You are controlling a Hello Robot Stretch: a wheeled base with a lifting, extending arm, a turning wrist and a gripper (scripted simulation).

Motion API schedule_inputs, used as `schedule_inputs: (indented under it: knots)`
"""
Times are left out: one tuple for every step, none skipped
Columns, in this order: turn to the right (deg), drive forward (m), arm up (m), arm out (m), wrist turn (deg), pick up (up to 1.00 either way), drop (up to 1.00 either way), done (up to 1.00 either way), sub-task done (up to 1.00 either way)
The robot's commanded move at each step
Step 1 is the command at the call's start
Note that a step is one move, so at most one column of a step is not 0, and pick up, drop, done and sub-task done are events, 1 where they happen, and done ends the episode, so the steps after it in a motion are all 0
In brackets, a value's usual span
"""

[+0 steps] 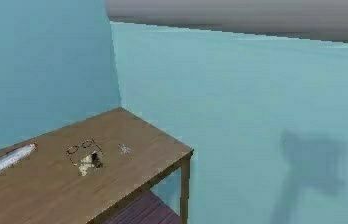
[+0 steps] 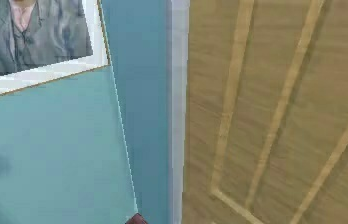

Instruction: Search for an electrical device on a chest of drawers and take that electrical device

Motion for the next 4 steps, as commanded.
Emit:
schedule_inputs:
  knots:
    - [-45.0,0.00,0.00,0.00,0.0,0.00,0.00,0.00,0.00]
    - [-45.0,0.00,0.00,0.00,0.0,0.00,0.00,0.00,0.00]
    - [-45.0,0.00,0.00,0.00,0.0,0.00,0.00,0.00,0.00]
    - [0.0,1.00,0.00,0.00,0.0,0.00,0.00,0.00,0.00]
